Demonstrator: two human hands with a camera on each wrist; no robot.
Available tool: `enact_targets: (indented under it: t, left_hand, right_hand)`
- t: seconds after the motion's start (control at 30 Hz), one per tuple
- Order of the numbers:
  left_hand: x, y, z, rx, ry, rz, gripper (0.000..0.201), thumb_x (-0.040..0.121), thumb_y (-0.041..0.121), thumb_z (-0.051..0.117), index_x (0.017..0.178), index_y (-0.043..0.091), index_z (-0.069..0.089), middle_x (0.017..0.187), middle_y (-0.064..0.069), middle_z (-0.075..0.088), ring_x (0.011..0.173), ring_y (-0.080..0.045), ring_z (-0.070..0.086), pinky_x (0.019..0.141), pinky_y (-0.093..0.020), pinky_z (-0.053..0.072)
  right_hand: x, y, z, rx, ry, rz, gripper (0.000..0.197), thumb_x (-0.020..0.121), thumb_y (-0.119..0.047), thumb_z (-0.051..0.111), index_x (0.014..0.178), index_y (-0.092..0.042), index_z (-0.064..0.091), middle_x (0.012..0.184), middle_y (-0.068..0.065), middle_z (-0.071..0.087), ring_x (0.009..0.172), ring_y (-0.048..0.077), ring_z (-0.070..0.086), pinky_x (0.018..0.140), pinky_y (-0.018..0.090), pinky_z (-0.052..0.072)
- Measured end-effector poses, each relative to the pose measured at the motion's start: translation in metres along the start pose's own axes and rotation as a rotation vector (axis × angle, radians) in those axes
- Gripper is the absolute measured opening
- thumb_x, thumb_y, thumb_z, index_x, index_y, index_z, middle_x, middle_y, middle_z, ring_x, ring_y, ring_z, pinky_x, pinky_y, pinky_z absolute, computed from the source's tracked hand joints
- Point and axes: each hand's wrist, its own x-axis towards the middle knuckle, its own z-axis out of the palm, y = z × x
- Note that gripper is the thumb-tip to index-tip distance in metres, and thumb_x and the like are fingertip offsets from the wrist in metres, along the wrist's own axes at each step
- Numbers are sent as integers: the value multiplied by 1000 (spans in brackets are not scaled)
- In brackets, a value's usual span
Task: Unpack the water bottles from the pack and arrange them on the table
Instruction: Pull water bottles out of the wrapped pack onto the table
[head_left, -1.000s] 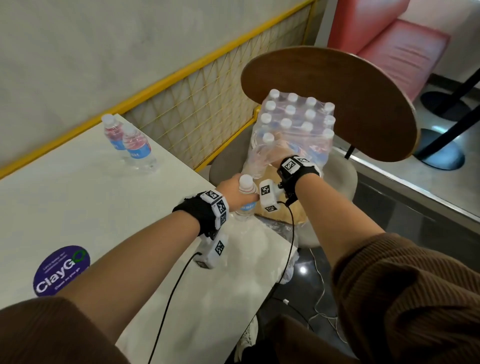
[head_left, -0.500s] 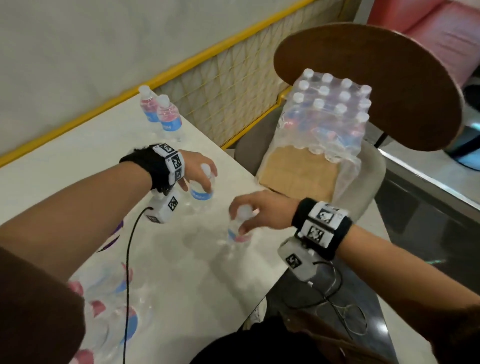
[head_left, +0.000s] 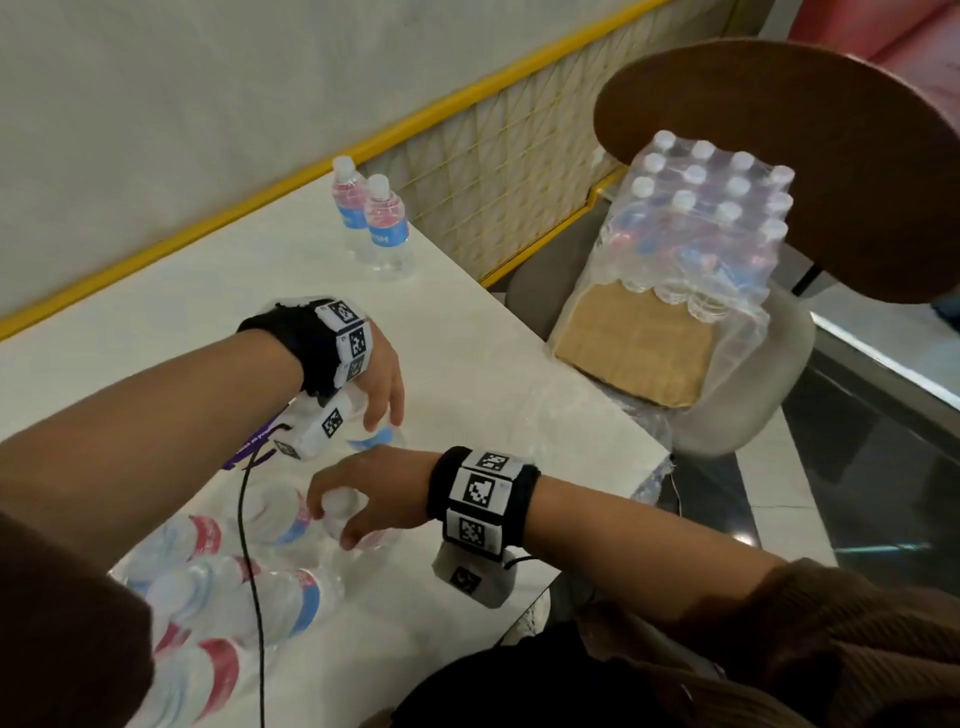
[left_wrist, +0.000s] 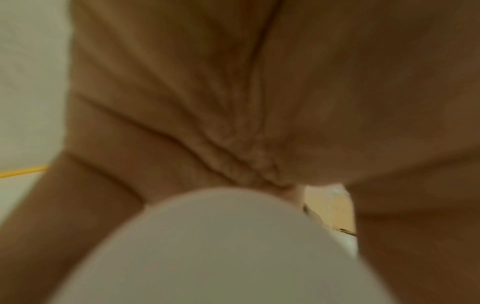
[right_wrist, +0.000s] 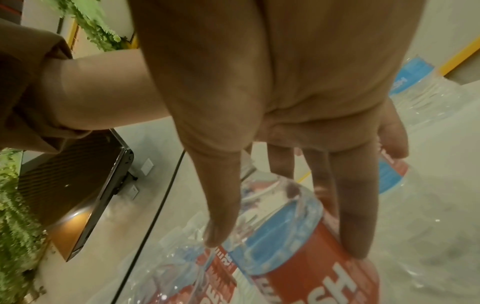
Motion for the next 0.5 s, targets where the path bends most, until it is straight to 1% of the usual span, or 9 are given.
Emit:
enact_targets:
  t: [0.03, 0.07, 0.13, 0.2, 0.23, 0.3, 0.4, 0.43, 0.5]
  left_hand:
    - [-1, -1, 2, 16, -20, -3, 45, 82, 28, 69, 125, 37, 59, 138, 8, 48, 121, -13, 44, 94, -22, 37]
    - [-2, -2, 4, 10, -21, -11, 46, 81, 30, 70, 125, 37, 59, 134, 8, 50, 117, -13, 47, 92, -22, 40]
    - [-7, -1, 4, -4, 11, -19, 48, 80, 34, 71, 127, 36, 57, 129, 9, 53, 108, -11, 50, 84, -21, 42]
    - [-12, 2, -2, 66, 32, -45, 52, 84, 44, 64, 133, 37, 50, 132, 7, 49, 119, -14, 47, 94, -24, 37]
    - [-14, 4, -7, 90, 86, -53, 53, 86, 47, 61, 135, 35, 48, 135, 6, 47, 125, -16, 46, 100, -27, 36]
    - [-12, 13, -24, 50, 272, -13, 51, 88, 45, 59, 135, 28, 50, 138, 1, 48, 127, -19, 46, 106, -32, 36]
    - [3, 44, -55, -77, 601, 129, 47, 90, 39, 58, 133, 22, 50, 139, -5, 47, 126, -24, 46, 105, -33, 38]
    - [11, 60, -65, -131, 689, 183, 51, 90, 37, 58, 136, 20, 47, 141, -7, 44, 127, -26, 45, 105, -35, 39]
    - [31, 98, -84, -271, 844, 253, 70, 87, 39, 60, 146, 16, 29, 149, -12, 34, 133, -30, 39, 107, -39, 37]
  right_hand:
    - [-1, 2, 1, 2, 9, 15, 54, 81, -18, 72, 130, -13, 50, 128, 6, 57, 112, 23, 52, 88, 24, 37]
    - [-5, 5, -1, 16, 25, 36, 61, 81, -22, 73, 134, -15, 45, 133, 6, 53, 118, 23, 50, 95, 26, 37]
    - [-21, 20, -13, 87, 74, 114, 63, 81, -32, 72, 136, -21, 44, 140, 2, 48, 124, 21, 47, 103, 30, 37]
    - [-47, 45, -36, 173, 171, 217, 50, 83, -37, 69, 127, -20, 54, 133, -1, 55, 118, 18, 54, 101, 30, 43]
    - [-61, 61, -49, 193, 259, 272, 43, 84, -36, 69, 121, -17, 59, 126, 0, 59, 111, 17, 58, 98, 30, 45]
    - [-89, 95, -74, 229, 496, 394, 33, 84, -31, 69, 111, -13, 64, 114, 2, 64, 97, 13, 59, 92, 28, 47]
    - [-120, 143, -97, 442, 832, 535, 24, 85, -19, 68, 107, -12, 60, 93, -2, 59, 86, 12, 54, 70, 19, 45]
    - [-129, 154, -101, 518, 904, 569, 21, 87, -16, 65, 105, -13, 57, 90, -3, 56, 85, 13, 53, 66, 18, 42]
    - [-144, 173, -103, 621, 956, 642, 23, 89, -14, 61, 110, -13, 54, 100, 2, 56, 92, 17, 51, 66, 21, 43]
